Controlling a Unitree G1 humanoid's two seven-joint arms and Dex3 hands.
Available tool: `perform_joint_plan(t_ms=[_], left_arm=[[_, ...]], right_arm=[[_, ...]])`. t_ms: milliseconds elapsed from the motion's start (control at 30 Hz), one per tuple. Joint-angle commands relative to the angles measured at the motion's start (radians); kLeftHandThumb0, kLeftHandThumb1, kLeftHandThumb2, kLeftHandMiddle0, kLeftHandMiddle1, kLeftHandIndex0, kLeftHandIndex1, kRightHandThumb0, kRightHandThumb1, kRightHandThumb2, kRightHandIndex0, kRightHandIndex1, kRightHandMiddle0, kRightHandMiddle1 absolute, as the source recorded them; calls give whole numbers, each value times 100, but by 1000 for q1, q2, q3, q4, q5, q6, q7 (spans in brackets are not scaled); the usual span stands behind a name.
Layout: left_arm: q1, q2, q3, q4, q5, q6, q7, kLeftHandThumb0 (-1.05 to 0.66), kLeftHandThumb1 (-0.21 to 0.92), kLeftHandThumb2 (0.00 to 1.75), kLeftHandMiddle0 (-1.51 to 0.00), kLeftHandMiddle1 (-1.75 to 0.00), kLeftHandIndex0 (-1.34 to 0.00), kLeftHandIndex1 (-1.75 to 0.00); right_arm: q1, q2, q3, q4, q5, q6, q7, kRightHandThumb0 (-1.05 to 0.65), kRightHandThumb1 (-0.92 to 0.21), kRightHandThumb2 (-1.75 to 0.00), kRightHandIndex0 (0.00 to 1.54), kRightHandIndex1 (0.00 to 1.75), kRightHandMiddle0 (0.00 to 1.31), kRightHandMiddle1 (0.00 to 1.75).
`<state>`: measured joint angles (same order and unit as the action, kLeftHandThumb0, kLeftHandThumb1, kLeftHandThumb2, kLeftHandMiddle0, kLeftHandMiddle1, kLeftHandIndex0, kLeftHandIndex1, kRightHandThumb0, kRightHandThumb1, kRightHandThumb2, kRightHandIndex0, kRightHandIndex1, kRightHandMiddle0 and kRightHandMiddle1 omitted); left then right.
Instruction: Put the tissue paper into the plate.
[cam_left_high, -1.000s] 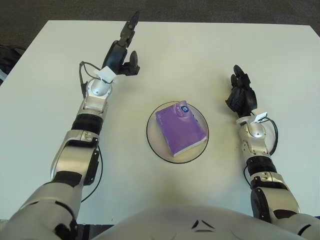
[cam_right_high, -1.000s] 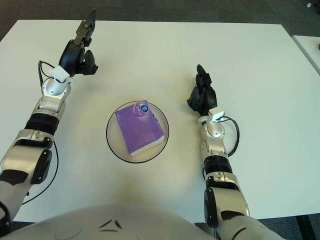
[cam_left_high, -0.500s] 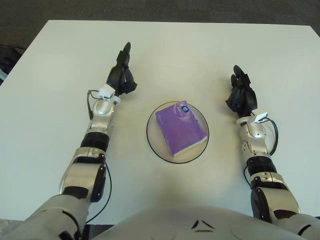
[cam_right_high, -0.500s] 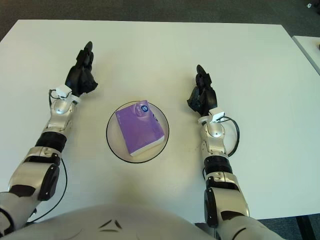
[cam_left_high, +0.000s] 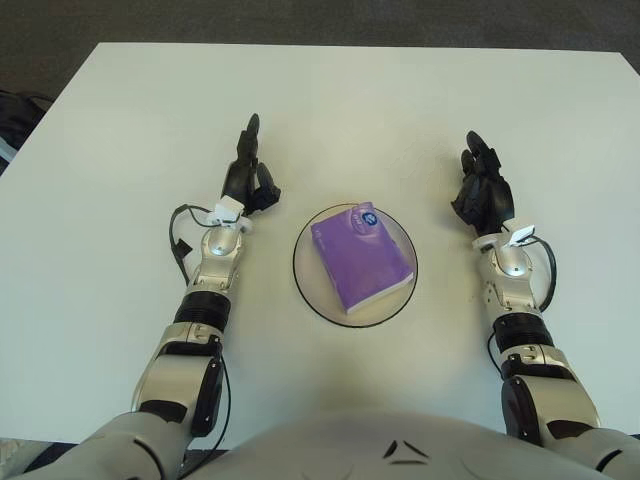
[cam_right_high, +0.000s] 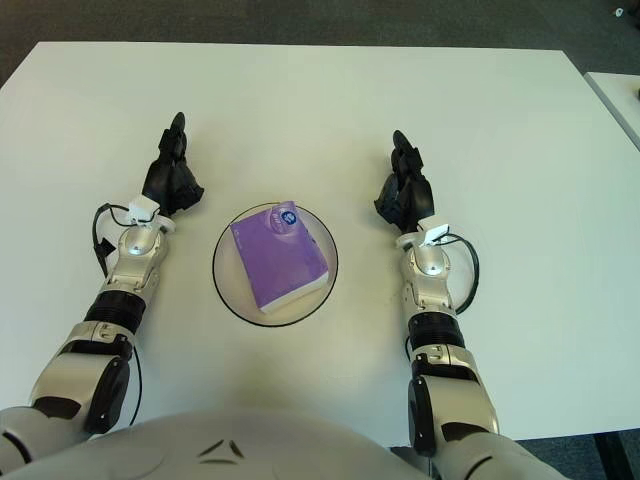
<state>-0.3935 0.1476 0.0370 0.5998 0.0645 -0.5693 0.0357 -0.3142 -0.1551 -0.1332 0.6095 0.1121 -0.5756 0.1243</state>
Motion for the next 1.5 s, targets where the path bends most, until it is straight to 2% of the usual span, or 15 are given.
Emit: perform_joint_plan(t_ms=[0, 200, 367, 1467], left_arm=[[98, -16, -5, 12, 30, 60, 33, -90, 92, 120, 0, 0, 0, 0], [135, -13, -12, -35, 36, 133, 35, -89, 92, 118, 0, 0, 0, 0], [159, -19, -16, -56, 41, 161, 37, -89, 92, 116, 0, 0, 0, 0], [216, -35, -18, -69, 54, 147, 65, -90, 92, 112, -3, -1, -3, -4]], right_arm=[[161, 87, 17, 119, 7, 45, 6, -78, -92, -103, 6, 1, 0, 22], [162, 89, 17, 116, 6, 43, 8, -77, -92, -104, 6, 1, 0, 23], [164, 91, 15, 114, 8, 39, 9, -77, -92, -103, 6, 0, 0, 22], [167, 96, 7, 103, -2, 37, 7, -76, -92, -103, 6, 0, 0, 23]])
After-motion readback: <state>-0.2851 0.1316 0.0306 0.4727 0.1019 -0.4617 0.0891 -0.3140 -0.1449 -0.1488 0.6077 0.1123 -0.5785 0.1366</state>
